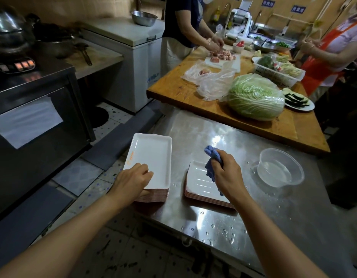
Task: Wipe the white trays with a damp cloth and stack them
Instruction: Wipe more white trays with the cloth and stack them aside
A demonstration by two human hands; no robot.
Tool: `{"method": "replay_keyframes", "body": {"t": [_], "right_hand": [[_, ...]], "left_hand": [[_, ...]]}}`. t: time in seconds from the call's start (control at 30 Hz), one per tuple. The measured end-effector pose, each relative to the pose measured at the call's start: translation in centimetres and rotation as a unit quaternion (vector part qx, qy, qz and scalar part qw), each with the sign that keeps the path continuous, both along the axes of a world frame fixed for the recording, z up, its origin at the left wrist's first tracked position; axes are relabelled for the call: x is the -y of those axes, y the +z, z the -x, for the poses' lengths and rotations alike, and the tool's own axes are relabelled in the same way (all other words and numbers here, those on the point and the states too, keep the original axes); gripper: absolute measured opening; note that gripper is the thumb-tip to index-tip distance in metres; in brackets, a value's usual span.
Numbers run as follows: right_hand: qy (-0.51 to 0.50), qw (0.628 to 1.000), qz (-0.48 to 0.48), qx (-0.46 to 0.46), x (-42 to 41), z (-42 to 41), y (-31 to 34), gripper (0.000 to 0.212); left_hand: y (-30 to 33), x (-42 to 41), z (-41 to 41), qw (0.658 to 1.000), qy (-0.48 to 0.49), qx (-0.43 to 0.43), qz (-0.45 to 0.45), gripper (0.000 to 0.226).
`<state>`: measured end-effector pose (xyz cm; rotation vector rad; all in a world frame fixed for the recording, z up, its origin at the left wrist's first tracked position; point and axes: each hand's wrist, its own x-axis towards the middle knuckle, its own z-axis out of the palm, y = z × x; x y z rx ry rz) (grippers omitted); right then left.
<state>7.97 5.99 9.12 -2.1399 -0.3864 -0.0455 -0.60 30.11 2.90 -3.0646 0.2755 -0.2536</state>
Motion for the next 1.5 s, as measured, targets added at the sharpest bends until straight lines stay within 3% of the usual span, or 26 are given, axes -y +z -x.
{"method": "replay_keyframes", "body": {"t": [0.27, 0.43, 0.6, 0.8, 1.17, 1.27, 1.43, 1.5], "right_hand": [[-0.015, 1.000, -0.008, -0.008, 2.3, -1.2, -1.0, 0.022], [-0.038, 0.999, -0.009, -0.021, 5.0, -2.4, -1.8, 0.027], [-0.063, 0.995, -0.039, -0.066, 8.1, -3.1, -3.2, 0.033], [-0.090, 0.992, -0.043, -0.078, 10.9, -3.3, -4.3, 0.037], [-0.118, 0.988, -0.039, -0.096, 14.2, -4.8, -4.6, 0.034], [-0.125, 0.987, -0.039, -0.096, 14.9, -5.1, -4.4, 0.031], [-0.131, 0.985, -0.059, -0.094, 16.1, -5.8, -4.2, 0.030], [-0.130, 0.985, -0.071, -0.084, 16.6, -6.0, -4.1, 0.028]], "left_hand": [[0.1, 2.2, -1.7, 0.992, 0.106, -0.058, -0.026, 0.067], [1.1, 7.7, -4.1, 0.986, 0.057, 0.033, 0.150, 0.035], [-1.7, 12.9, -8.0, 0.943, 0.156, -0.093, 0.277, 0.044], [-5.6, 13.3, -10.5, 0.886, 0.295, -0.192, 0.303, 0.042], [-6.3, 14.0, -10.4, 0.892, 0.312, -0.109, 0.307, 0.026], [-5.8, 14.1, -10.5, 0.857, 0.334, -0.085, 0.383, 0.020], [-5.4, 13.7, -10.3, 0.740, 0.349, -0.128, 0.560, 0.028], [-5.2, 13.7, -10.1, 0.715, 0.358, -0.145, 0.583, 0.033]]}}
